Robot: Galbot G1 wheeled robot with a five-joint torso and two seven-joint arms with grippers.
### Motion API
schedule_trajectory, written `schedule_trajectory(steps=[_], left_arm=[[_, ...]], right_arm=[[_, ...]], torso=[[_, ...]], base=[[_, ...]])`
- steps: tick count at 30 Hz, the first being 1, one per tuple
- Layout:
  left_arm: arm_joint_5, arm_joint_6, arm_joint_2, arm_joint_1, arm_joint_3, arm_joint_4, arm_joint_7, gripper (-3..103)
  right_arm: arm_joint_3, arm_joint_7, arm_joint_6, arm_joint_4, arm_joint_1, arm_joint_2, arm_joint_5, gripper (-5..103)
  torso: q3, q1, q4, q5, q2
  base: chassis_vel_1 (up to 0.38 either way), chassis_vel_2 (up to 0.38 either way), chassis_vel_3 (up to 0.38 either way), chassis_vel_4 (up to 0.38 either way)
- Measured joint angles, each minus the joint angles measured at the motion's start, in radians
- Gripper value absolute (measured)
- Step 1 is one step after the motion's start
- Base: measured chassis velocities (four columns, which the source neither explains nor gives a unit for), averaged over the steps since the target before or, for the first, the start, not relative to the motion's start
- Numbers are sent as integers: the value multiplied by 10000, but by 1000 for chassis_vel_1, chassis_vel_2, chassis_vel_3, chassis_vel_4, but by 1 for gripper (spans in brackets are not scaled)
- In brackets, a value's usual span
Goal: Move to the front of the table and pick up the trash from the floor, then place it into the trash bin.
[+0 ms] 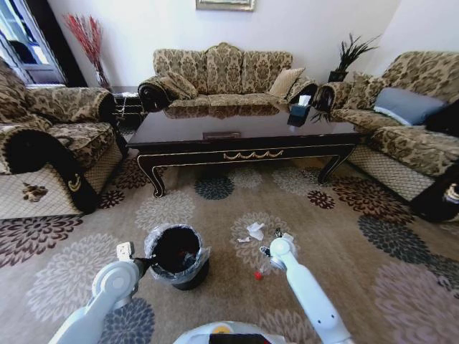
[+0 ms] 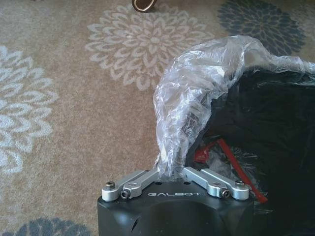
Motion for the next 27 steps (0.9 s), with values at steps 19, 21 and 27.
schedule_trajectory(steps=[19,21,27], left_arm=[[-116,-1,265,-118,-21,115,-8,0],[-127,-1,284,-117,-24,112,-10,0],[-146,-1,352,-124,-26,111,-21,0]], right_arm=[[633,-1059,533,-2374,931,718,-1134,100],[682,-1099,562,-2481,964,741,-1168,100],[1080,-1164,706,-3071,1259,1009,-1231,100]], torso=[[0,0,1,1,0],[0,0,1,1,0],[0,0,1,1,0]], base=[[0,0,0,0],[0,0,0,0],[0,0,0,0]])
